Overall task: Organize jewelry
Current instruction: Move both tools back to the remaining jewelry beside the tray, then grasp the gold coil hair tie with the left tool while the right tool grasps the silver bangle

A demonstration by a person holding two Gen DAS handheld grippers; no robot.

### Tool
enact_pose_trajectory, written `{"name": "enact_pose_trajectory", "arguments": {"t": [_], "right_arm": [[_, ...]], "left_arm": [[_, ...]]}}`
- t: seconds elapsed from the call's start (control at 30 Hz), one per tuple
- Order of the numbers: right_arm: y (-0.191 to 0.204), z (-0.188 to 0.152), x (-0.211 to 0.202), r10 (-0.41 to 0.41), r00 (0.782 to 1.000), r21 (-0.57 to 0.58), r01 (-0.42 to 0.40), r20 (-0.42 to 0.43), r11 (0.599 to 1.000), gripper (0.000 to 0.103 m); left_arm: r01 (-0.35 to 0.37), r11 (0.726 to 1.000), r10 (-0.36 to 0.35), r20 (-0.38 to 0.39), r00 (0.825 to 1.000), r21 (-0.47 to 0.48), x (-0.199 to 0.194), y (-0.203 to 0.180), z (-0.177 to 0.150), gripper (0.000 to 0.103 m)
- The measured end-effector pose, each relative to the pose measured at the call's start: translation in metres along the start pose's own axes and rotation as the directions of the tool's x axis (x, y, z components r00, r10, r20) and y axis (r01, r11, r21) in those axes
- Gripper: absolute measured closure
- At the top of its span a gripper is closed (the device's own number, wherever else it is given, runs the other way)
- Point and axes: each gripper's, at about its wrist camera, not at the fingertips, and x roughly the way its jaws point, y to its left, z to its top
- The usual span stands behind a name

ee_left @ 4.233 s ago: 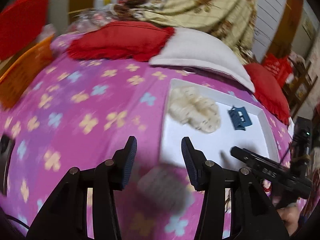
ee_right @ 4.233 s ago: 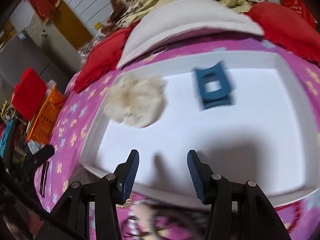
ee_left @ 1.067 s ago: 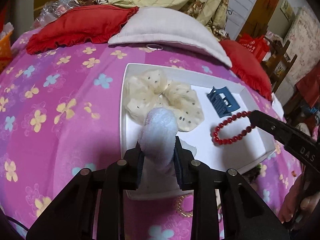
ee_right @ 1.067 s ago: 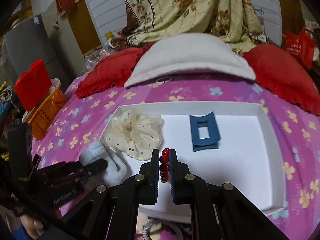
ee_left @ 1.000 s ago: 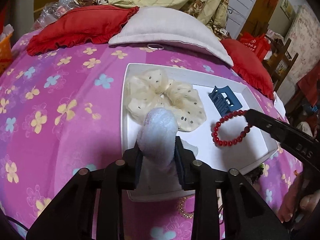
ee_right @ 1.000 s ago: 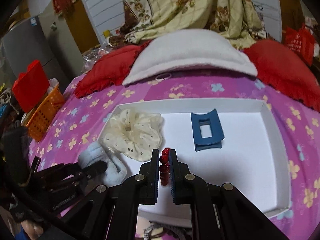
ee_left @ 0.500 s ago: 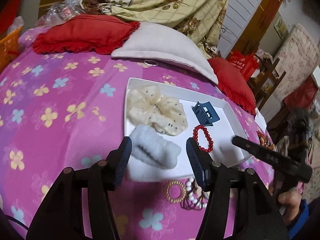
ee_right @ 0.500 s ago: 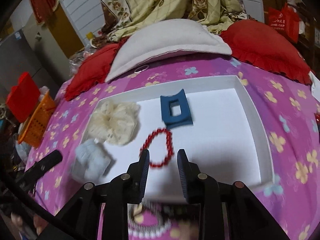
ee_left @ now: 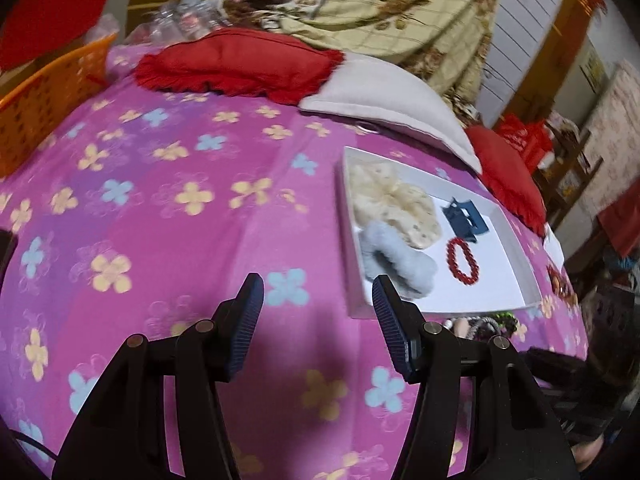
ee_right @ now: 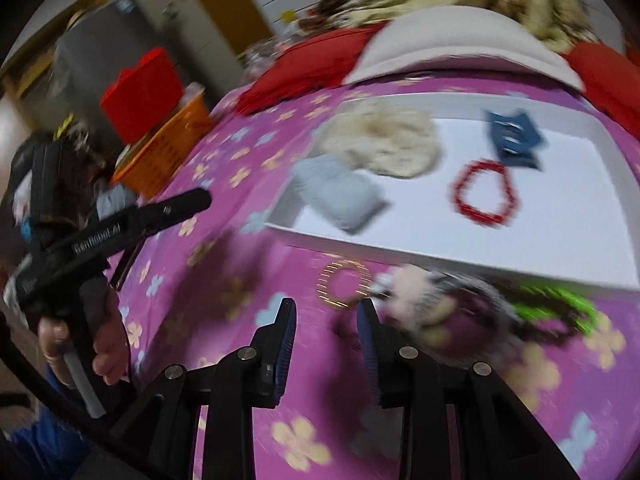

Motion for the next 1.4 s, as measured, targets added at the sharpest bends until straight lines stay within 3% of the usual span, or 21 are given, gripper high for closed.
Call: {"name": "enact_pose_trajectory", "arguments": {"t": [0.2,0.23,0.33,0.47,0.6,0.67,0.83,1.03,1.23,1.4], "right_arm": [[0.012,0.01,0.047,-0.086,0.993,-0.053,0.082,-0.08,0.995,0.073],[0.012,0.011,0.046,-0.083,0.994,-0.051,0.08,-0.064,0.995,0.073],[0.019,0.005,0.049,0.012,0.994,-0.012,-0.013,-0.107,1.0,0.072],[0.043,-0.015,0.043,0.104,0.98,-0.048,-0.114,-0.167,0.992,0.072],[0.019,-0.025,-0.001,0.074,0.995,0.003,-0.074,-0.061,0.997,0.073],[-0.006,-0.03,-0.023,0.018,1.0,0.053,-0.017,-0.016,0.998,0.072],[-0.063,-0.044,-0.051,-0.127,0.992,0.165,0.125,0.007,0.978,0.072],[-0.08,-0.041,-0.045,-0.214,0.976,0.196,0.203,0.037,0.959,0.073],[-0.081,-0.028,-0.034,-0.251,0.967,0.184,0.238,0.051,0.954,0.073],[-0.078,-0.023,-0.025,-0.28,0.959,0.156,0.27,0.045,0.95,0.073]], "left_arm": [[0.002,1.0,-0.002,0.009,1.0,-0.013,-0.006,0.009,0.002,0.047],[0.001,1.0,-0.001,0.01,1.0,-0.009,-0.008,0.009,0.002,0.047],[0.0,1.0,0.0,0.014,1.0,0.005,-0.011,0.009,0.002,0.047],[0.026,1.0,-0.026,-0.009,1.0,0.001,-0.009,0.009,0.001,0.047],[0.045,0.999,-0.044,-0.054,0.998,0.018,-0.003,0.004,-0.009,0.047],[0.066,0.998,-0.064,-0.076,0.995,0.024,-0.002,-0.001,-0.015,0.047],[0.077,0.996,-0.069,-0.126,0.99,0.055,-0.003,-0.02,-0.038,0.055],[0.053,0.993,-0.034,-0.173,0.984,0.11,0.006,-0.039,-0.069,0.055],[0.066,0.986,-0.035,-0.192,0.981,0.156,0.022,-0.046,-0.071,0.055],[0.033,0.97,0.011,-0.179,0.984,0.24,0.027,-0.057,-0.076,0.055]]}}
